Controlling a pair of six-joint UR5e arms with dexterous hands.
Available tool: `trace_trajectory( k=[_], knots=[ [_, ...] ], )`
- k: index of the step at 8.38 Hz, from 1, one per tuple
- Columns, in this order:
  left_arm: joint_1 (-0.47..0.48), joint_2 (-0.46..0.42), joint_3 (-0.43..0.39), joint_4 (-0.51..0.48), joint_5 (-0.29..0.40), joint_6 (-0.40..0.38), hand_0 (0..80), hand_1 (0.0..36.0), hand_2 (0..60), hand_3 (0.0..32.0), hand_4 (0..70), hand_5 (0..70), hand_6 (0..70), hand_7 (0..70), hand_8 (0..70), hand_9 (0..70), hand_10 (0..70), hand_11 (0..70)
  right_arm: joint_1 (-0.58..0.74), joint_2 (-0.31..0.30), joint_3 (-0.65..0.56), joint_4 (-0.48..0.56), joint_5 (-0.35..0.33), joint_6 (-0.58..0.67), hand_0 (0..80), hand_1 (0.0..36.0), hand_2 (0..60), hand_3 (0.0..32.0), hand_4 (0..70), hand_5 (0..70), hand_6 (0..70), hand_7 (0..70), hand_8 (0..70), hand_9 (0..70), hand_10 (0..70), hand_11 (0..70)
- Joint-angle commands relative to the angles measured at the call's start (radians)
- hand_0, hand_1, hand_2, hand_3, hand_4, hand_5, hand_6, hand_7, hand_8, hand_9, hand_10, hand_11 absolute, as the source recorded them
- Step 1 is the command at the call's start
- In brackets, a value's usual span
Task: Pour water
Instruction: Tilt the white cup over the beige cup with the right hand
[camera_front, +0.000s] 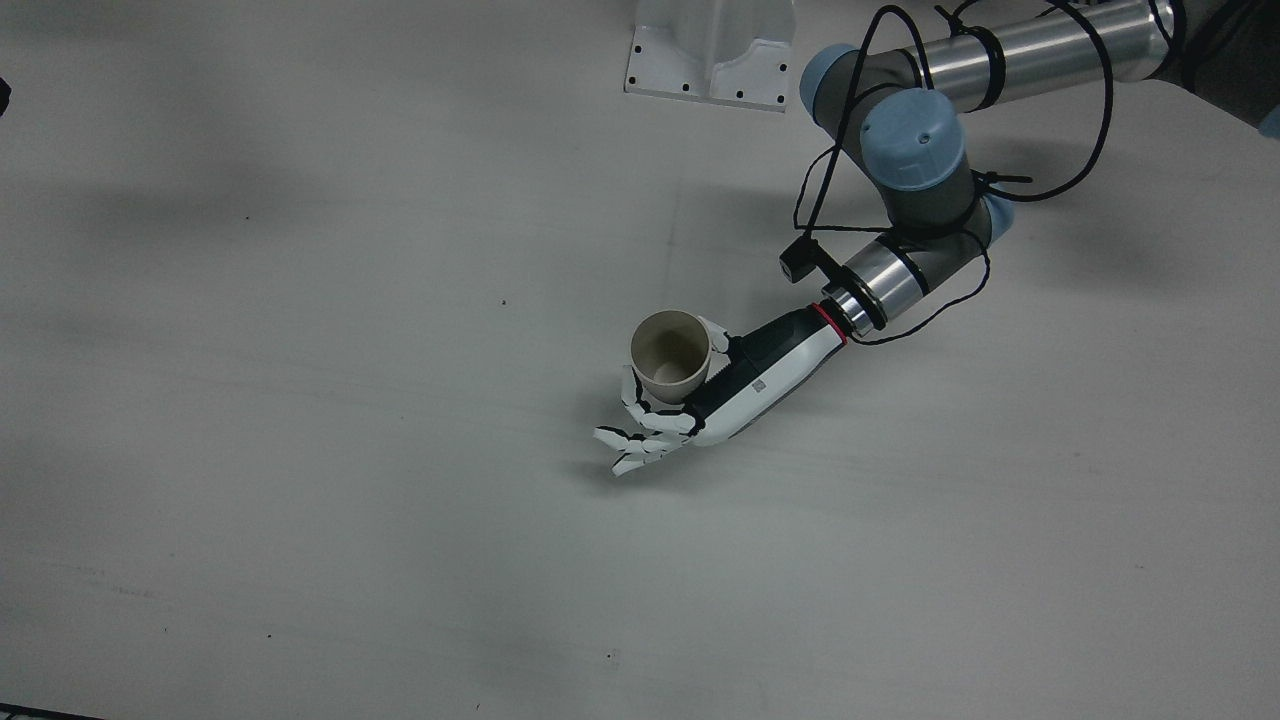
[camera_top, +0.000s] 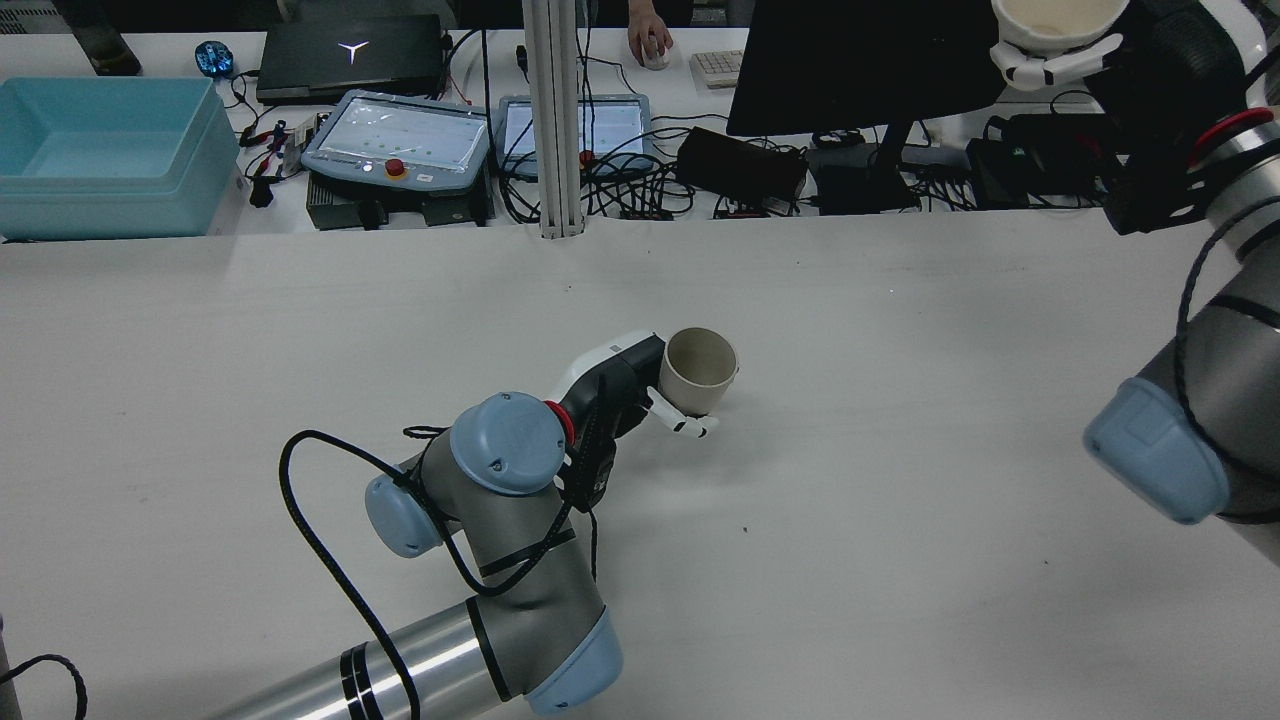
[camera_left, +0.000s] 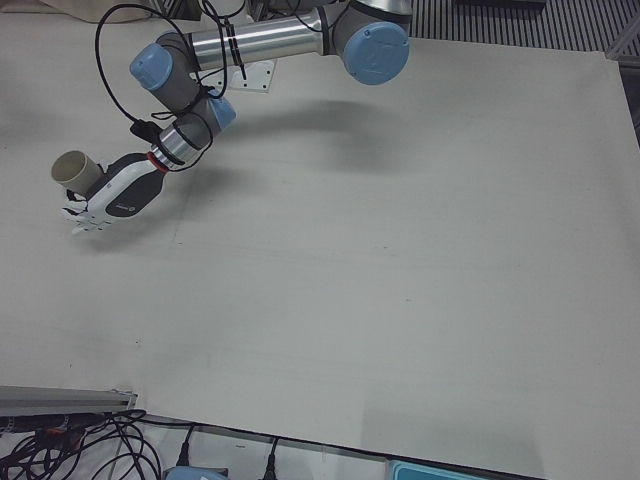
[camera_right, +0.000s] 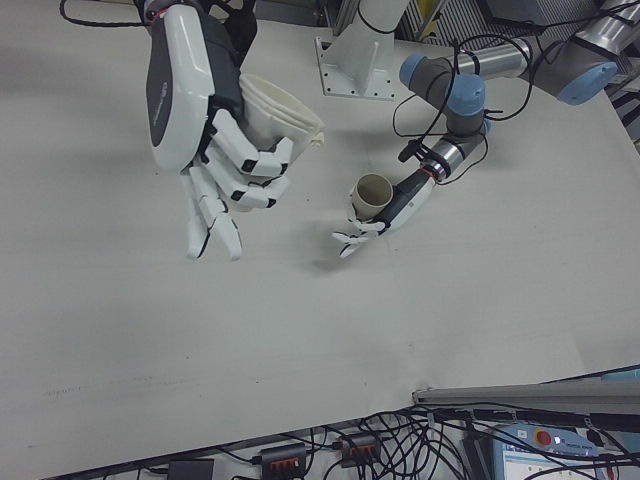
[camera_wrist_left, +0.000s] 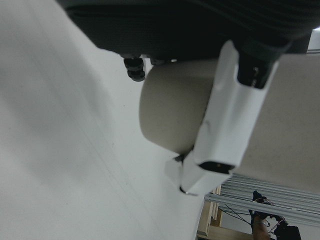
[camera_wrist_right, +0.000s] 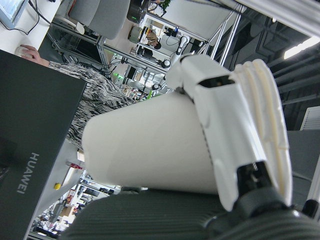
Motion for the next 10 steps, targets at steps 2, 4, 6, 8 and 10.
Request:
trace_trajectory(
  k=[2, 4, 6, 8, 10],
  knots=[
    [0.014, -0.061, 0.039, -0.003, -0.021, -0.001, 76.8, 36.0, 60.0, 0.0, 70.0, 70.0, 23.0, 29.8, 11.7, 6.3, 4.4, 8.9, -0.231, 0.101, 0.062, -0.019, 0.2, -0.446, 80.0, 36.0, 60.0, 0.0, 63.6, 70.0, 34.3, 63.5, 5.8, 11.3, 0.0, 0.0],
    [0.008, -0.085, 0.039, -0.001, -0.027, -0.006, 77.0, 36.0, 60.0, 0.0, 70.0, 70.0, 22.6, 29.5, 11.6, 6.2, 4.2, 8.6, -0.35, 0.111, 0.059, -0.018, 0.31, -0.66, 80.0, 36.0, 60.0, 0.0, 63.4, 70.0, 33.3, 63.4, 5.6, 11.2, 0.0, 2.5],
    [0.003, -0.113, 0.039, 0.0, -0.05, -0.007, 77.5, 36.0, 60.0, 0.0, 70.0, 70.0, 23.2, 30.0, 11.5, 6.3, 4.2, 8.5, -0.458, 0.12, 0.078, -0.012, 0.4, -0.878, 80.0, 36.0, 60.0, 0.0, 59.1, 70.0, 30.2, 57.8, 5.0, 10.1, 1.8, 7.2],
    [-0.01, -0.14, 0.039, 0.013, -0.055, -0.007, 78.4, 36.0, 60.0, 0.0, 70.0, 70.0, 24.2, 31.0, 11.8, 6.7, 4.1, 8.4, -0.533, 0.106, 0.068, -0.009, 0.463, -0.955, 80.0, 36.0, 60.0, 0.0, 53.9, 70.0, 26.1, 50.1, 4.2, 8.6, 3.1, 9.3],
    [-0.026, -0.144, 0.039, 0.013, -0.049, -0.009, 78.4, 36.0, 60.0, 0.0, 70.0, 70.0, 24.3, 31.1, 11.8, 6.7, 4.2, 8.5, -0.517, 0.058, 0.136, -0.007, 0.49, -0.954, 80.0, 36.0, 60.0, 0.0, 50.9, 70.0, 24.6, 45.4, 3.9, 7.6, 4.6, 11.4]
  ],
)
